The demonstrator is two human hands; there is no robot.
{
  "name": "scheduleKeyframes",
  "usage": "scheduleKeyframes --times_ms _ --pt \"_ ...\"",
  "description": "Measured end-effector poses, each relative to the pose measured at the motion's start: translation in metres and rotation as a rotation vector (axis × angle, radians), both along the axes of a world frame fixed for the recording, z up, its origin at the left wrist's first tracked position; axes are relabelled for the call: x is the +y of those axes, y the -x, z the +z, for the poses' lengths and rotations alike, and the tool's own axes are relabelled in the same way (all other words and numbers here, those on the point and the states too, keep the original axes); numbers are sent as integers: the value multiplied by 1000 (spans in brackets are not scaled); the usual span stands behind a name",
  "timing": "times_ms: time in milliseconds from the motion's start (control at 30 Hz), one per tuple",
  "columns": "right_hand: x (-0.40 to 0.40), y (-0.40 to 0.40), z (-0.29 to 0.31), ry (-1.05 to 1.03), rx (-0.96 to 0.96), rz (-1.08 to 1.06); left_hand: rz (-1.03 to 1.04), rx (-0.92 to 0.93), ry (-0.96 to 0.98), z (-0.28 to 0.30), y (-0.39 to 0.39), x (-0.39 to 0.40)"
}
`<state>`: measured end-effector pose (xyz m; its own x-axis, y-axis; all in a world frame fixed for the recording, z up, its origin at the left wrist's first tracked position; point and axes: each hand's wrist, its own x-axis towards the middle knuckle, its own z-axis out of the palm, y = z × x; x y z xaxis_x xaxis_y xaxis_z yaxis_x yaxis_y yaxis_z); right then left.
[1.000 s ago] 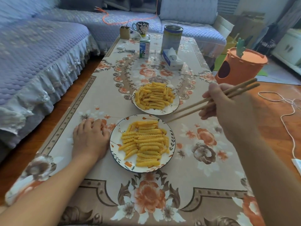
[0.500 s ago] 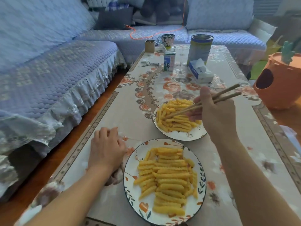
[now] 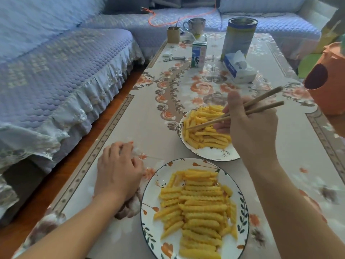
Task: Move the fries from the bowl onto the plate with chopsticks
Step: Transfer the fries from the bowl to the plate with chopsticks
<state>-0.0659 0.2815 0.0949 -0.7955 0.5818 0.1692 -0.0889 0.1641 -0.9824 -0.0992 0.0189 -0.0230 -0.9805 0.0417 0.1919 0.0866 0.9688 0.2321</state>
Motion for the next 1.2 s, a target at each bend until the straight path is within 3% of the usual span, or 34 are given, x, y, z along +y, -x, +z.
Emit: scheduleKeyframes --times_ms 267,633,833,1033,1200 --pt "12 -3 10 -18 -58 23 12 -16 -22 3 -2 2" --pt "46 -30 50 -119 -256 415 15 -19 -25 5 -3 3" --pt "46 -30 45 -258 -359 471 10 -20 -24 4 -3 2" --pt "62 -34 50 -235 -282 468 14 -22 -15 4 -3 3" --pt "77 -24 41 -116 -86 230 10 -11 -11 3 -3 2"
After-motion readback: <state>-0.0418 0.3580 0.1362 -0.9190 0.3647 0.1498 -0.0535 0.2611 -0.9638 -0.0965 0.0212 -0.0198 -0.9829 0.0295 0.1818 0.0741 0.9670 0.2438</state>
